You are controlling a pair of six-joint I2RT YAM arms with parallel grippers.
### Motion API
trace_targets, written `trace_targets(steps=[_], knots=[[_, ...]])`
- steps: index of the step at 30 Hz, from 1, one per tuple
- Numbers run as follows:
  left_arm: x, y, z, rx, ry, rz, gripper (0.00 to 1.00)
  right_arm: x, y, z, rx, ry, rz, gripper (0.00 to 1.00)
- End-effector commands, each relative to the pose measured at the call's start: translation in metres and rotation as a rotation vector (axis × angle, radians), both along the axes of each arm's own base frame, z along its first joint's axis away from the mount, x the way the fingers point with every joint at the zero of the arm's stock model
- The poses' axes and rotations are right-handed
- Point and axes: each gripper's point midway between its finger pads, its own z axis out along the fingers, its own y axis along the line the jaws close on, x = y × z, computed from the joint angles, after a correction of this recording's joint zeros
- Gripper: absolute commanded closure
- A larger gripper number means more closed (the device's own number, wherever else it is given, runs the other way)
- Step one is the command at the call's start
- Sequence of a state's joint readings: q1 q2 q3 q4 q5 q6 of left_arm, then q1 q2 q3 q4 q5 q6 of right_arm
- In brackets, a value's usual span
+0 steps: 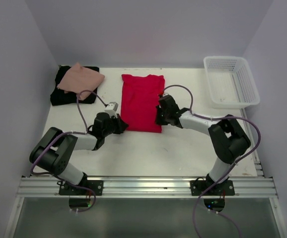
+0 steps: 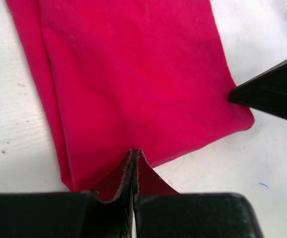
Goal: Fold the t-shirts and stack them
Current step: Fold the tshirt
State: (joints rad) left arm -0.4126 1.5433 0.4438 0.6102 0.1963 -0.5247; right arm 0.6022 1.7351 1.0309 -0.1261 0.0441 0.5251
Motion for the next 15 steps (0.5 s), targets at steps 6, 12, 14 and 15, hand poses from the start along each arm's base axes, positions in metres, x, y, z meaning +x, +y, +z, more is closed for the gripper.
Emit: trace_targets(steps=[6, 12, 14, 15], knots=[[0.008, -0.018, 0.075, -0.176, -0.223, -0.051, 1.0, -0.01, 0.02, -0.024, 0.095, 0.067, 0.044, 1.0], [0.025, -0.013, 0.086, -0.131, -0.263, -0.018, 1.0, -0.017, 0.013, -0.032, 0.063, 0.086, 0.042, 1.0], [0.033, -0.016, 0.069, -0.11, -0.225, -0.021, 1.0, -0.018, 0.01, -0.034, 0.054, 0.089, 0.039, 1.0], [0.035, -0.016, 0.062, -0.108, -0.21, -0.023, 1.0, -0.019, 0.008, -0.035, 0.049, 0.093, 0.035, 1.0]])
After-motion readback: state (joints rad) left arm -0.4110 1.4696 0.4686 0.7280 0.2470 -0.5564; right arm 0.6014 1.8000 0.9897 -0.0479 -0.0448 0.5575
